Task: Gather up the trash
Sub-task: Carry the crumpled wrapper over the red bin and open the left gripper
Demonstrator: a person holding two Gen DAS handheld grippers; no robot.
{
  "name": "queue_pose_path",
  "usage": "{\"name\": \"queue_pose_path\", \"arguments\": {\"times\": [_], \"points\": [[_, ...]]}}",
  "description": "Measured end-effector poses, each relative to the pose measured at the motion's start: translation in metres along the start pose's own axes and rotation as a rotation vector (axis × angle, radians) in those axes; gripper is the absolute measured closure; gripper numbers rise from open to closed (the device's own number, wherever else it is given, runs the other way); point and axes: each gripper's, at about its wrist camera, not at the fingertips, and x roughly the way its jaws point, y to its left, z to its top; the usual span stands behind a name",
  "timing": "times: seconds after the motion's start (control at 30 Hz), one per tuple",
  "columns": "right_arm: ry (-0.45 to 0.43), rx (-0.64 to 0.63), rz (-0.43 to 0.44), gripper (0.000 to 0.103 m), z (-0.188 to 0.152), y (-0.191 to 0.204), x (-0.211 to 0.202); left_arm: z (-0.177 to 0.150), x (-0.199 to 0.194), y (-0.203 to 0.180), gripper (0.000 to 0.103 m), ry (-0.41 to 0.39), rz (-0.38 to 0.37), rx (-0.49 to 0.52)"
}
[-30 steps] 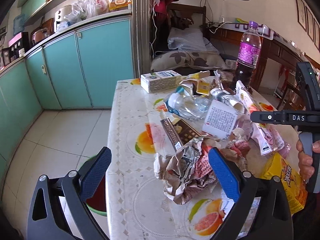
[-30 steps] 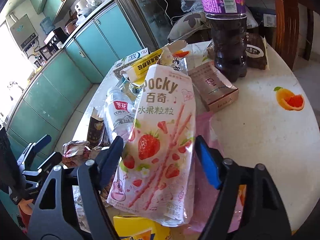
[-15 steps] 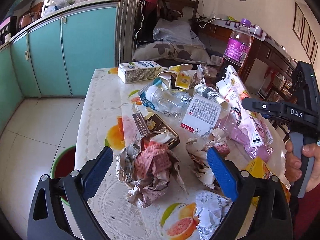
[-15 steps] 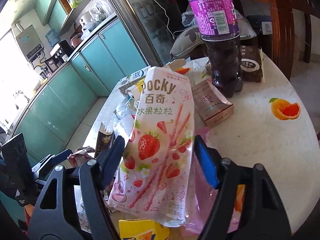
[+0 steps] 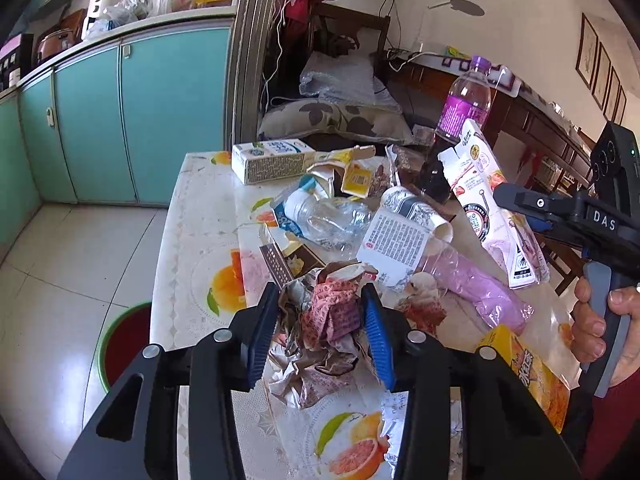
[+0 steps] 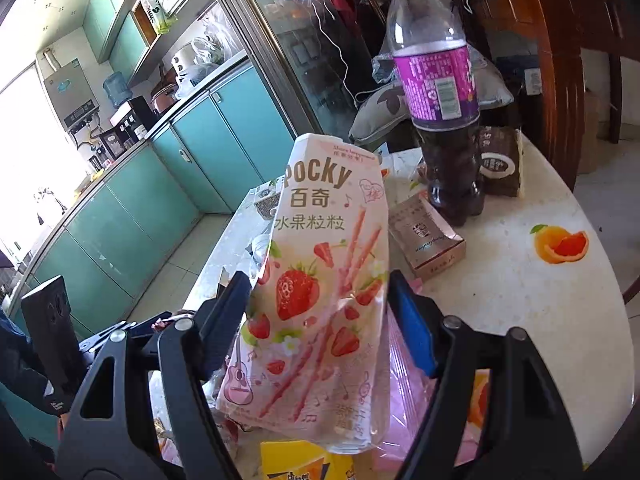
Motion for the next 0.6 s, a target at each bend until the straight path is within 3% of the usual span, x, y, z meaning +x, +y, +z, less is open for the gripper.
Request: {"name": "queue_pose_path", "arguments": {"times": [0.2,0.37,0.6], "points": [[-0.077,-0.043,-0.03,0.034,0.004,0.019,-0.015,0.011,-0.026,0.032,0.063,-0.099,0.077,-0.026],[-0.11,-0.107,-0.012,0.034,0.003,0.048,-0.021,0.01,-0.027,0.08,0.063,-0.136,0.26,-0.077],[-0.094,-0.222,0.036,0.033,0.002,0.111,-0.007,0.002,-0.019,0.138,0.063,-0.098,0.284,-0.201]]}}
